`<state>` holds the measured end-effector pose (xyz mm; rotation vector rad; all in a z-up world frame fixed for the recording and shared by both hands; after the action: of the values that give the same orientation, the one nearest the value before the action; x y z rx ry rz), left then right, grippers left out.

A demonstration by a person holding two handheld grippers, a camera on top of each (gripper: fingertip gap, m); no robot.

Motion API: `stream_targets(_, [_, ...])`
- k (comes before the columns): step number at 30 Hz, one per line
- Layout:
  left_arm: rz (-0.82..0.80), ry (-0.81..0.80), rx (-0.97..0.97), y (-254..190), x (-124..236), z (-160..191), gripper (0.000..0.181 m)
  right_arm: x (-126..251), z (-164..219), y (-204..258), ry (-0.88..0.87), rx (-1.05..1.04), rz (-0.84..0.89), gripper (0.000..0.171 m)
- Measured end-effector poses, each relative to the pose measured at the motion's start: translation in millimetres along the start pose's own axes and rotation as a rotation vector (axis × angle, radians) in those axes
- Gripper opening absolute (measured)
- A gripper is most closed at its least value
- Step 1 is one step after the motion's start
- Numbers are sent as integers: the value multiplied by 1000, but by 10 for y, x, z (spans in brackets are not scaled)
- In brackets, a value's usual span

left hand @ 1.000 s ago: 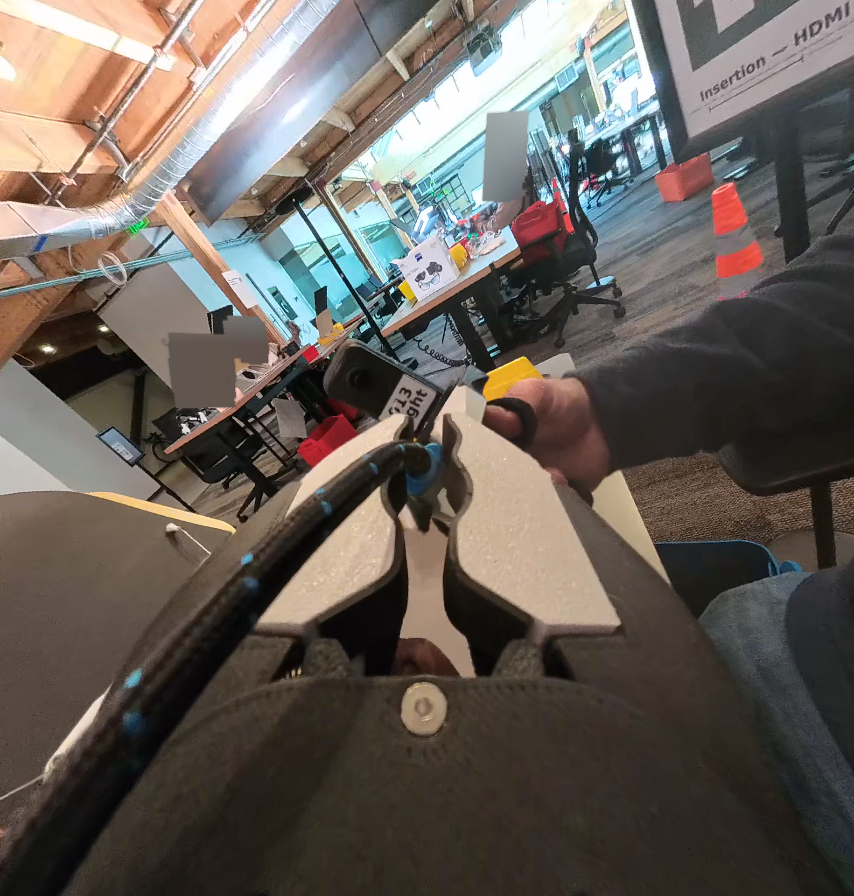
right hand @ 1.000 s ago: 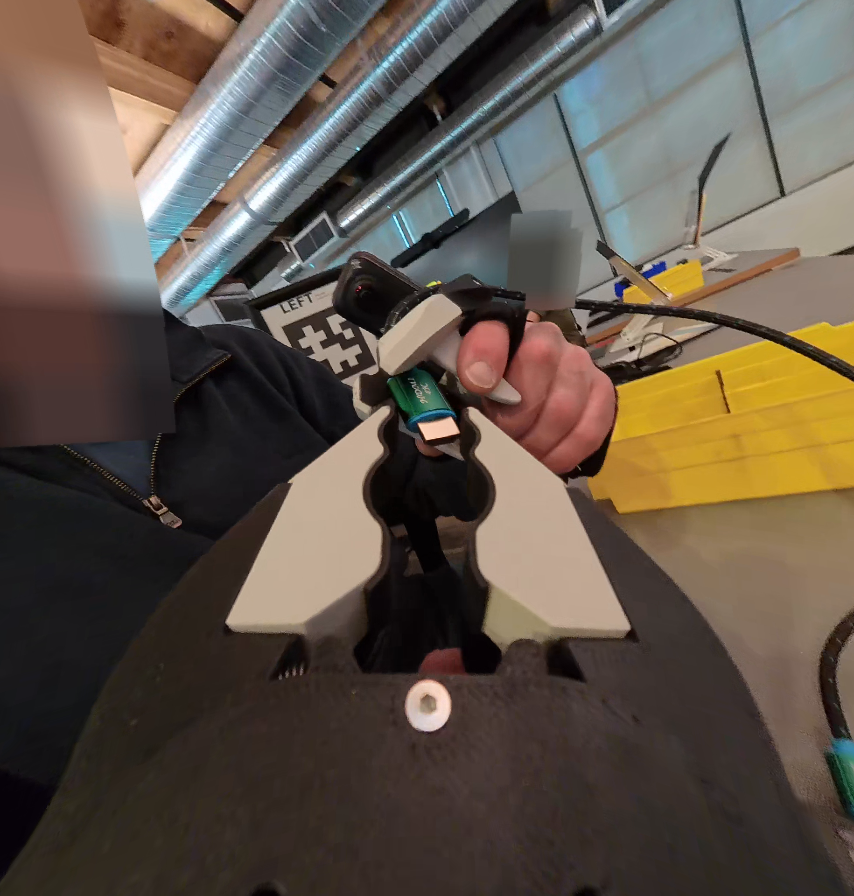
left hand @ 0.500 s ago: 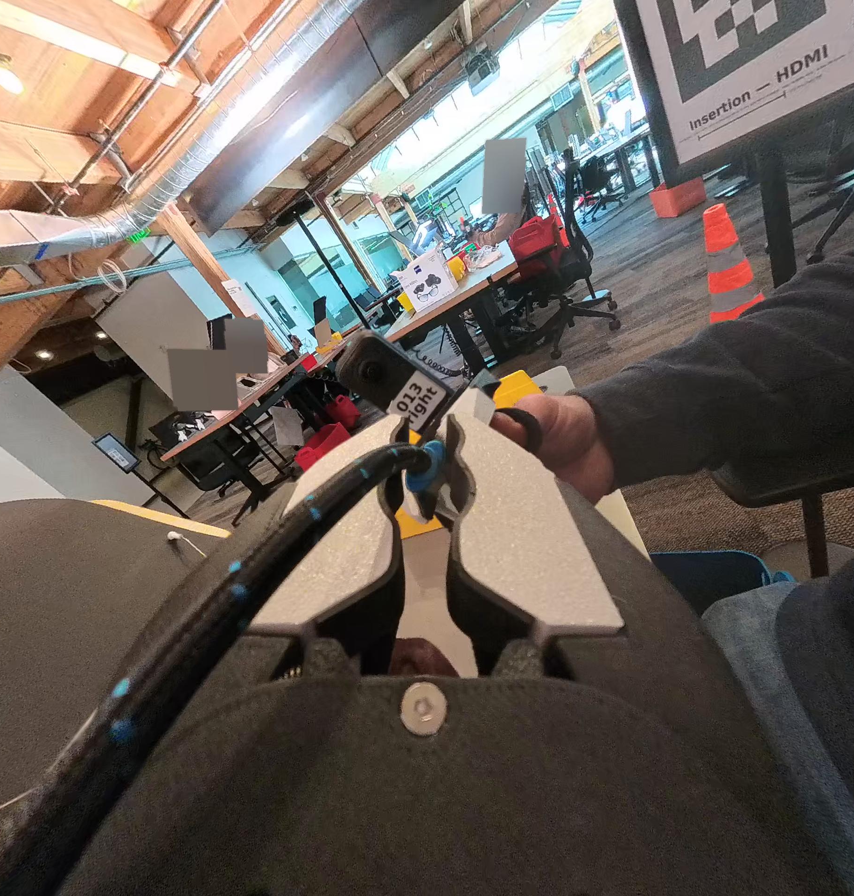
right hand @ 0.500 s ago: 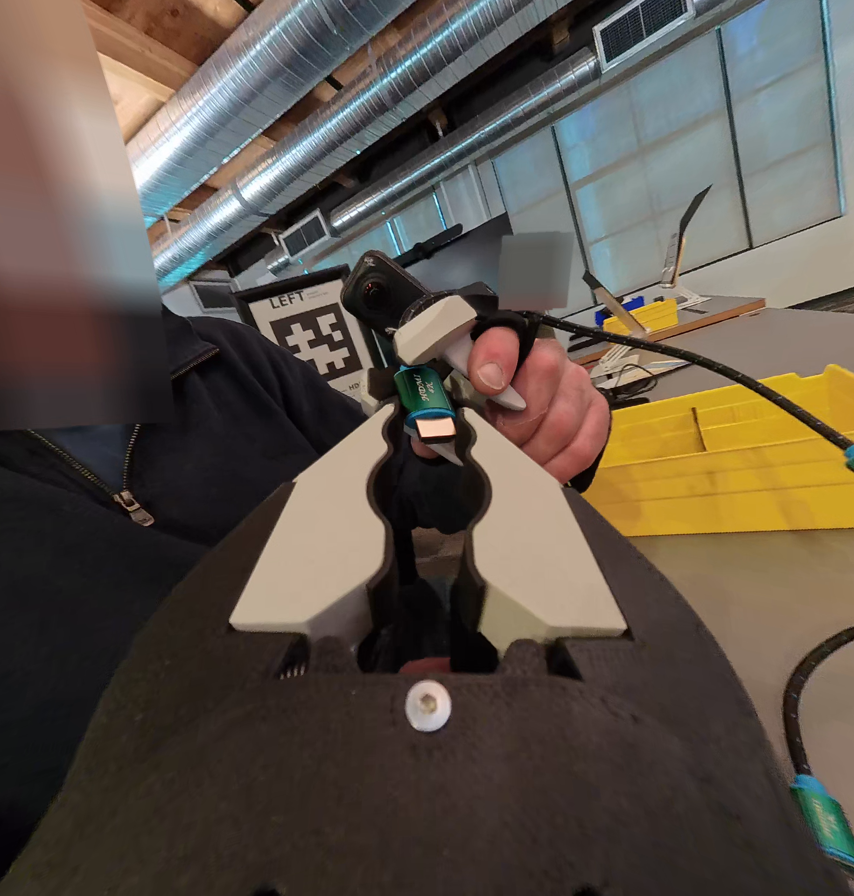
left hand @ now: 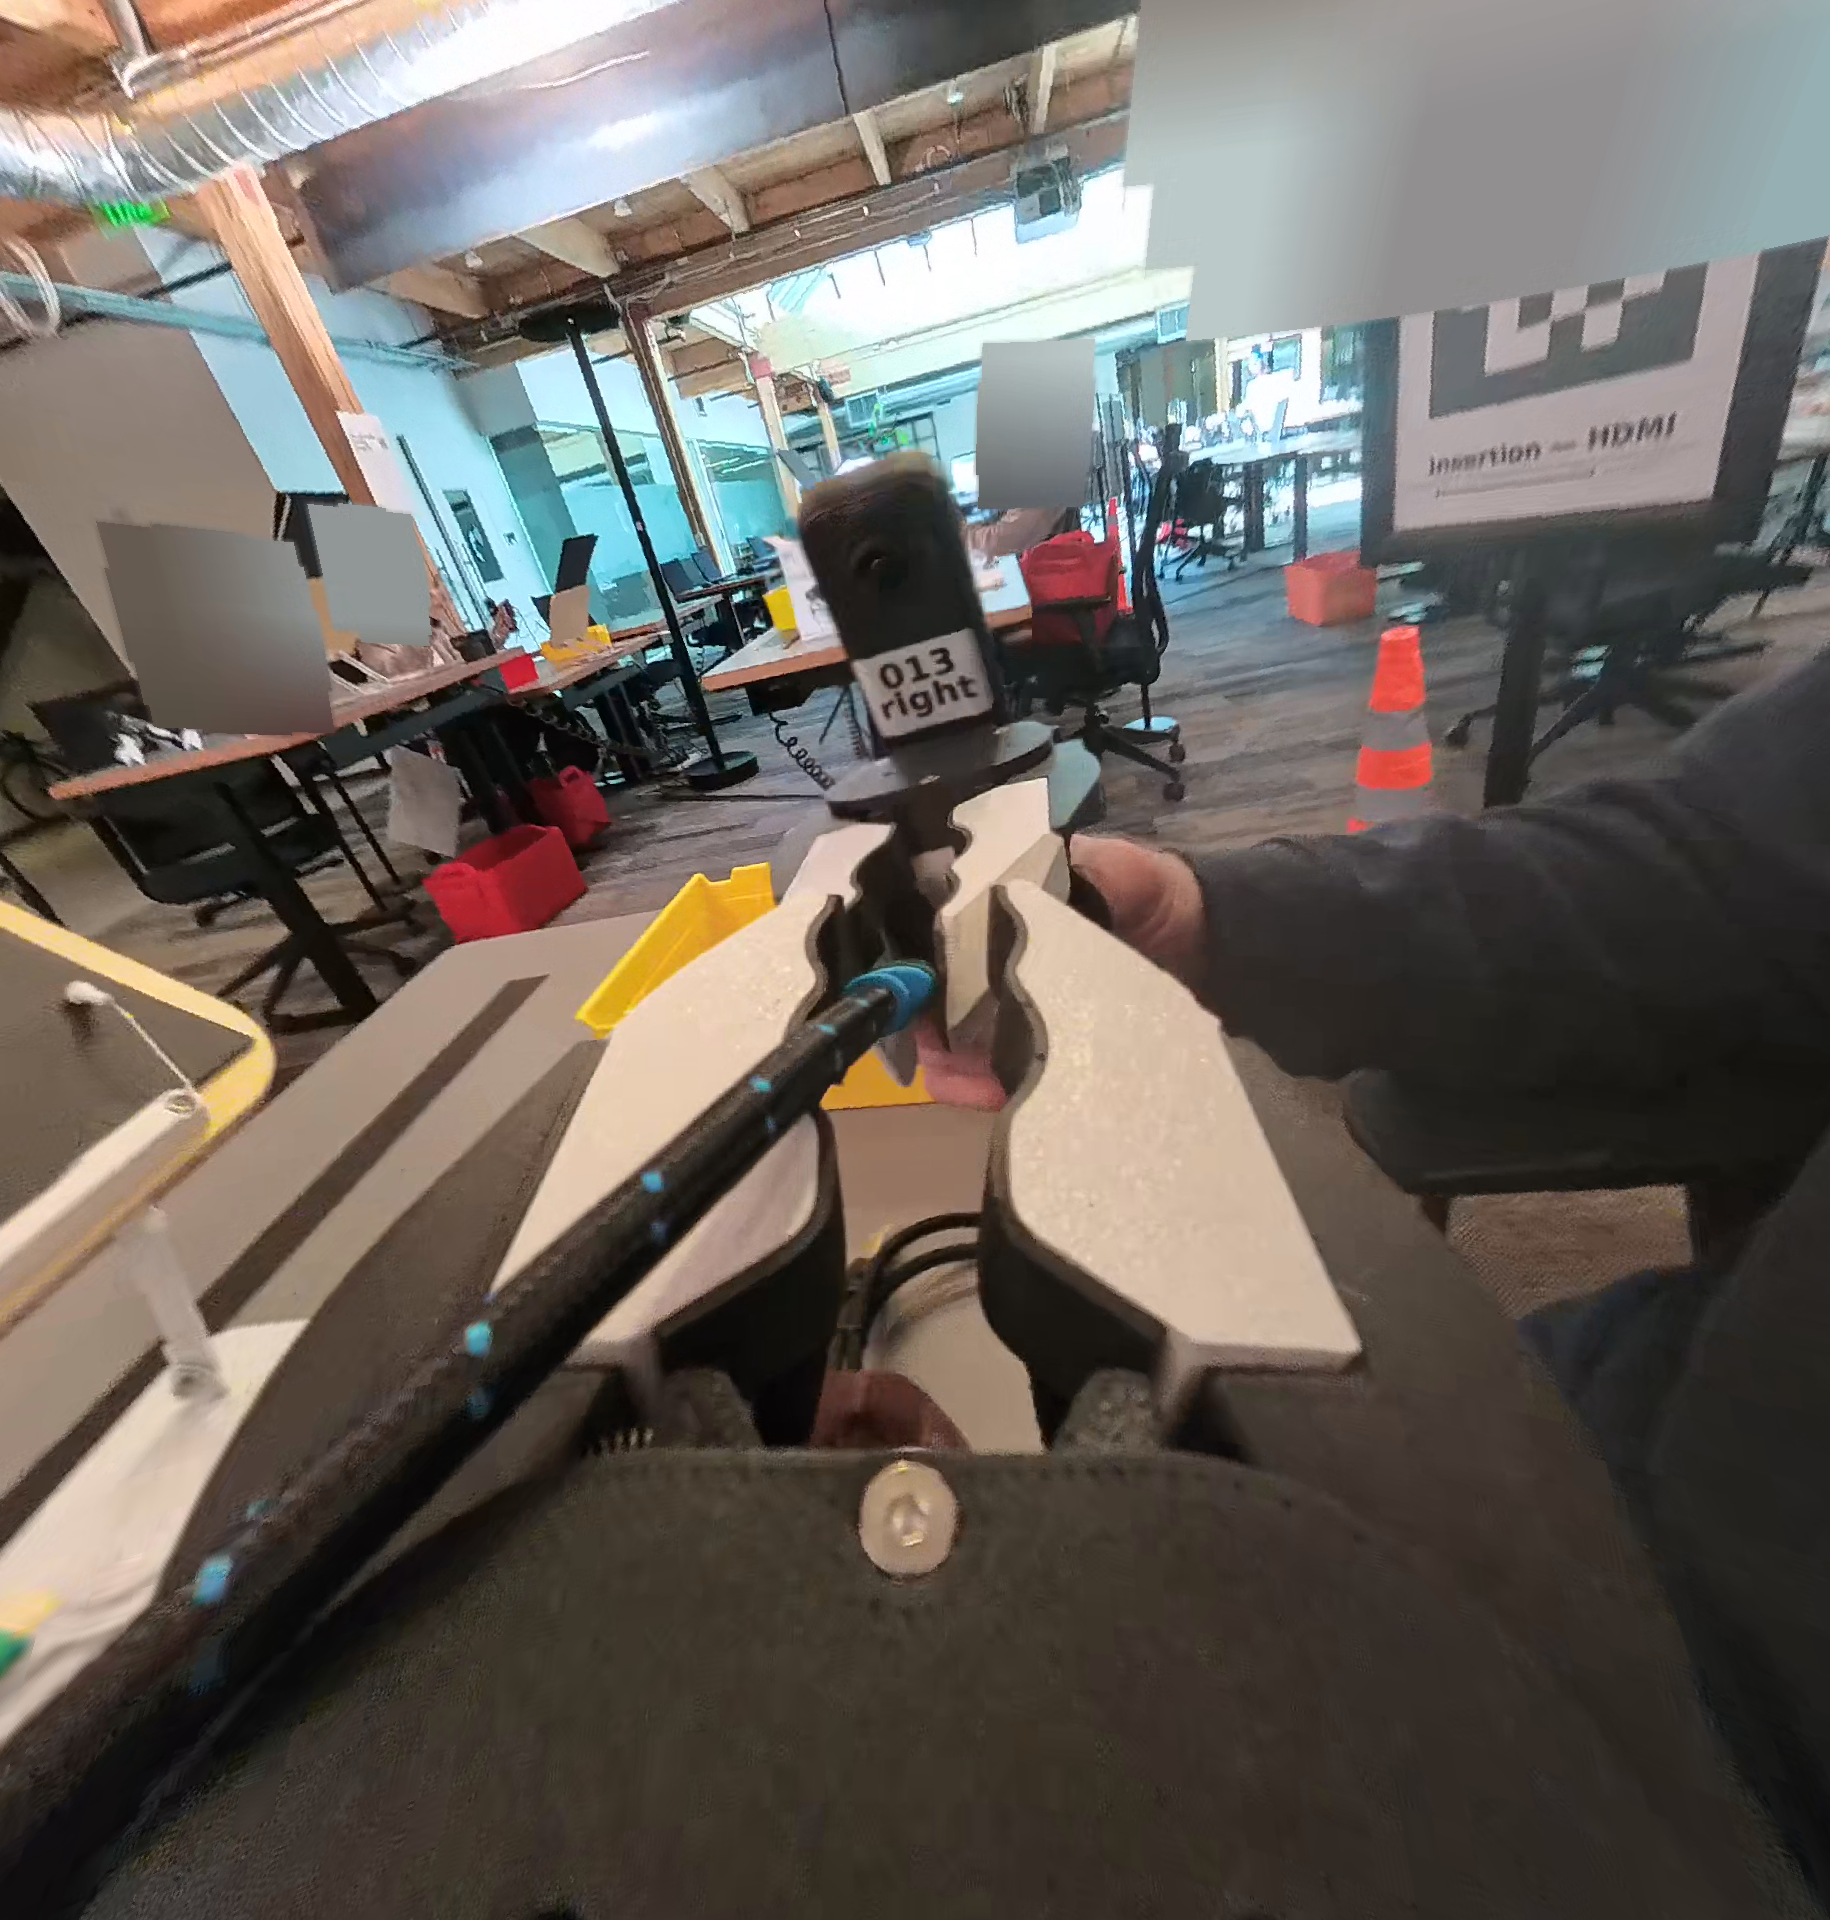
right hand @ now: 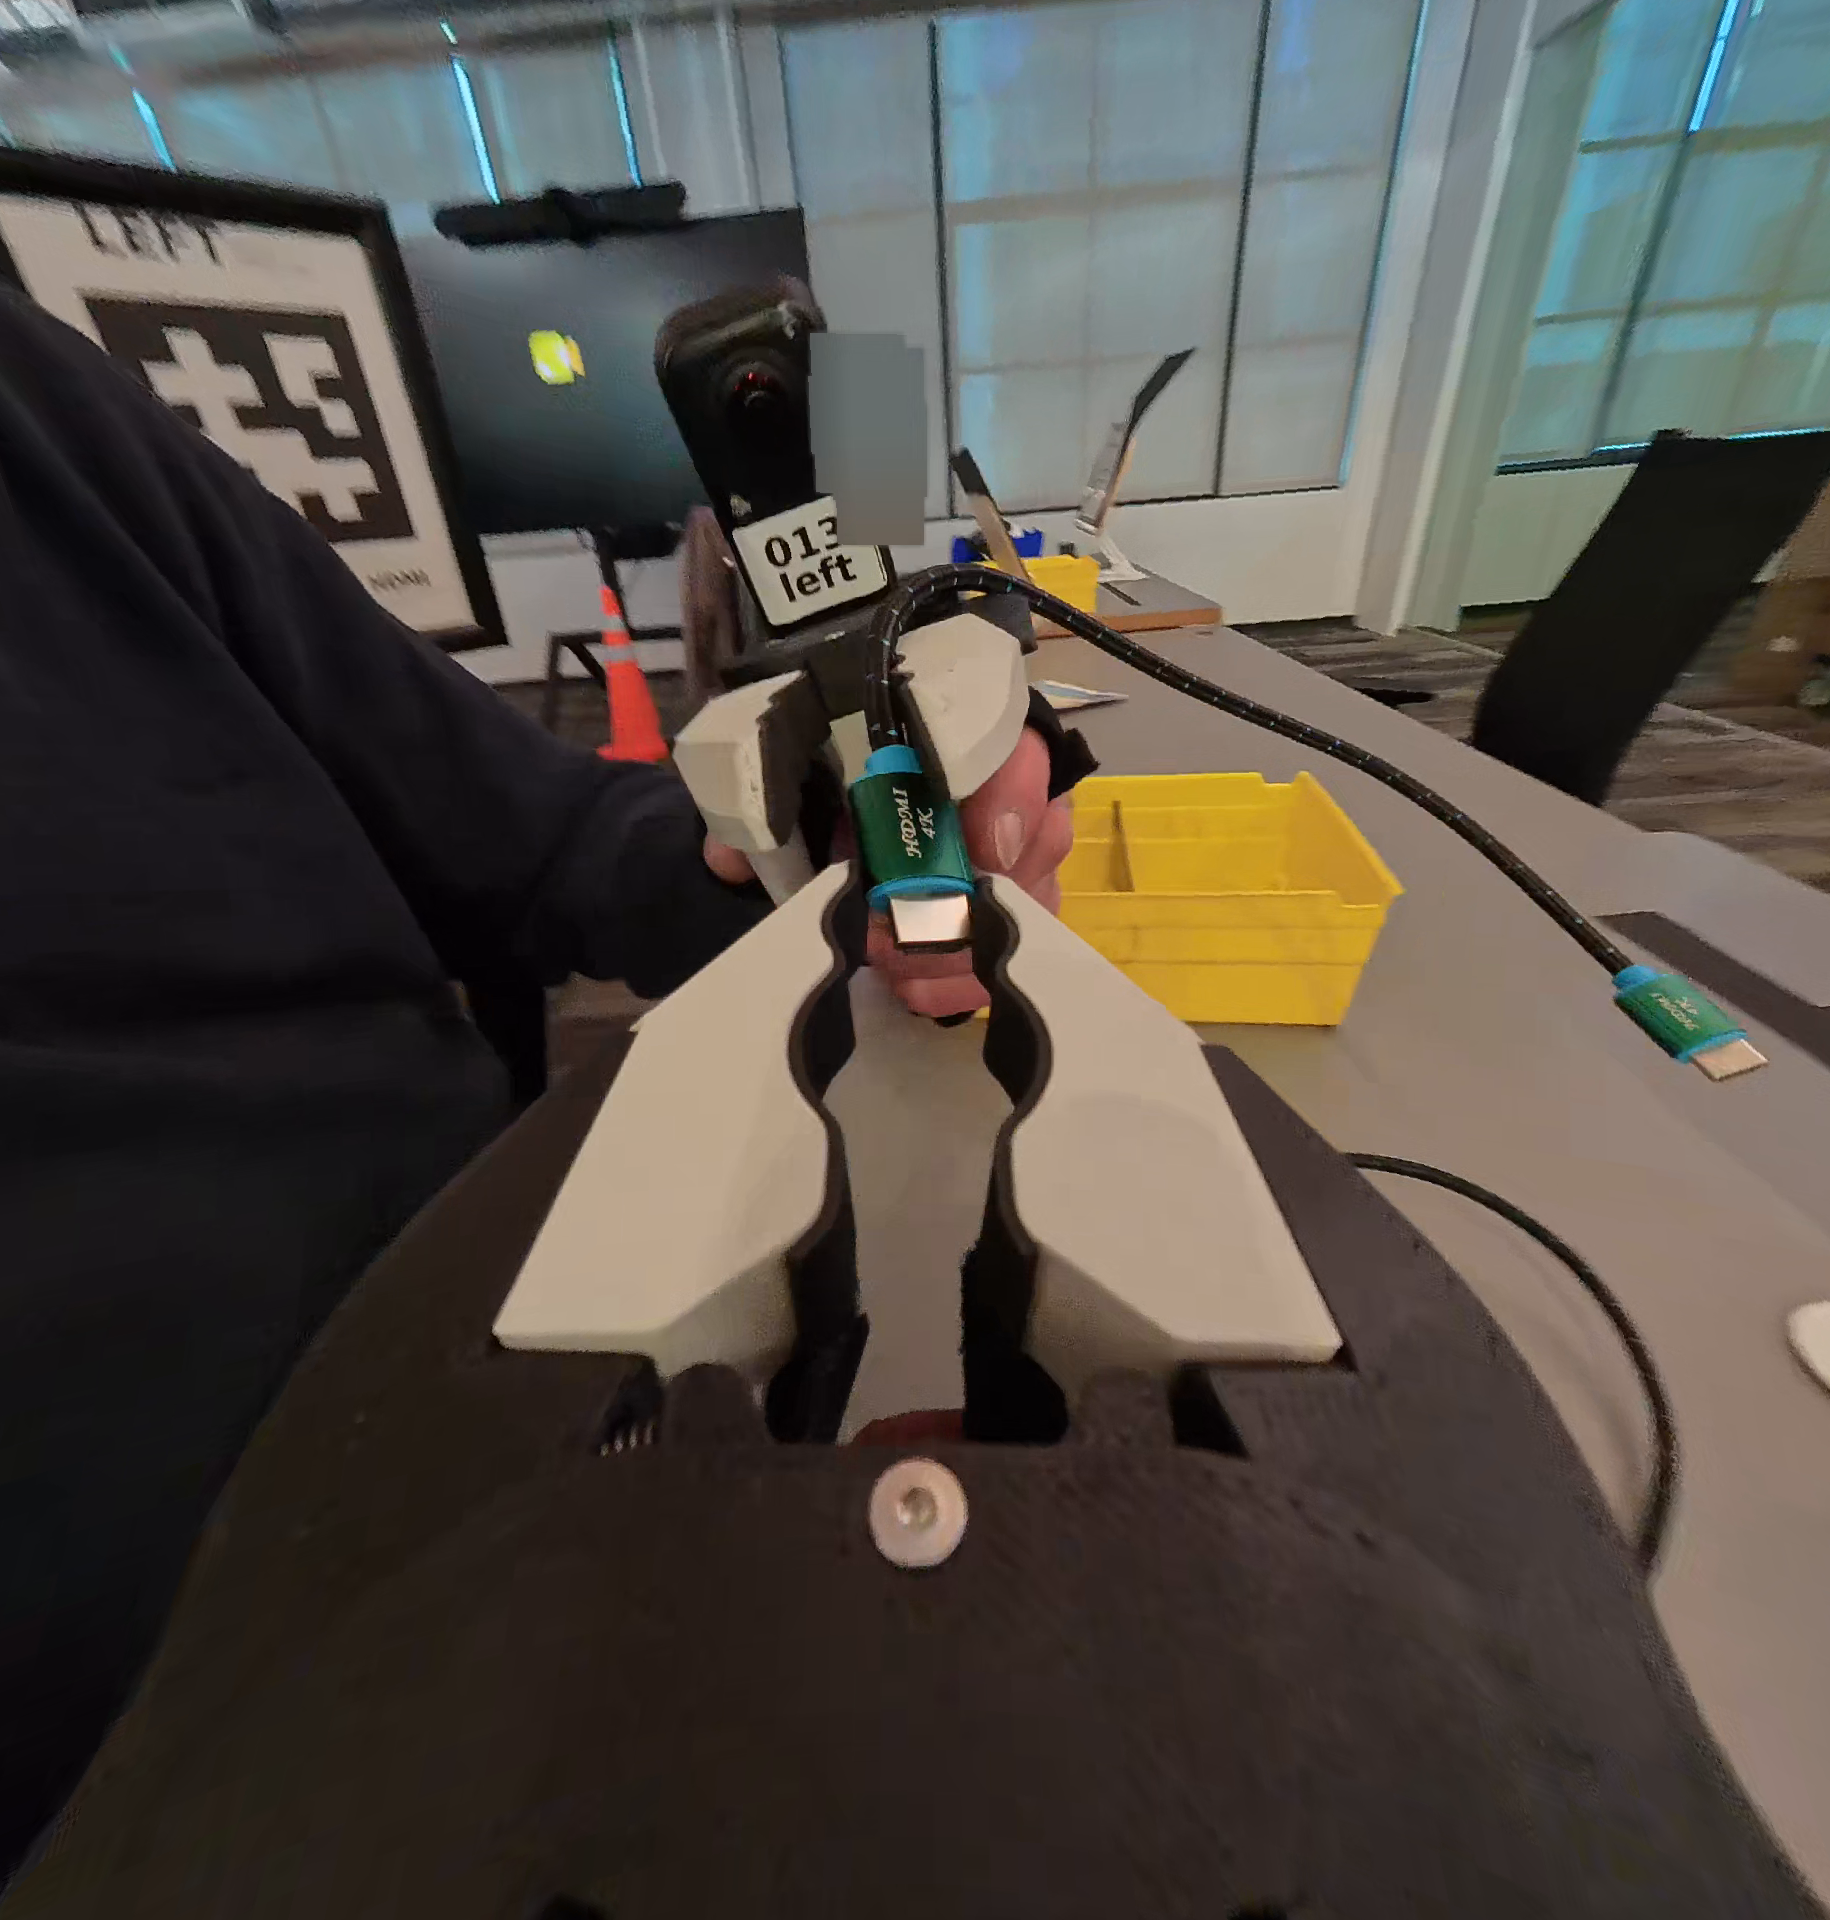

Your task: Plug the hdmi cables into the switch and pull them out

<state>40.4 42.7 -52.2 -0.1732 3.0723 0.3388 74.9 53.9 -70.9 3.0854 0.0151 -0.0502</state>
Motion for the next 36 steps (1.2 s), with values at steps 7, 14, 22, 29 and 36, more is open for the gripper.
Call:
stream_targets(7, [-19, -3, 93, 76, -13, 46, 16, 16, 13, -9, 140, 199, 133, 18])
stream_targets(14, [6, 43, 68, 60, -10, 78, 16, 15, 49, 3, 216, 265, 157, 18])
stream_targets(22, [50, 117, 41, 30, 20, 91, 16, -16, 78, 29, 277, 322, 172, 18])
stream_targets(29, [43, 73, 39, 38, 29, 55, 15, -27, 43, 27, 221, 286, 160, 18])
stream_targets(36, [56, 13, 20, 11, 54, -6, 11, -54, 9, 53, 137, 176, 87, 18])
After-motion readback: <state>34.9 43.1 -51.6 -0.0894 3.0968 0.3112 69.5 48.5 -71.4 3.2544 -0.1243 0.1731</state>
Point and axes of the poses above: each gripper's, where its closed fingertips meet, x back along the fingers, z out of its underside, y = z × x across the jaws, the point moved 3 cm from there along x, back along the fingers
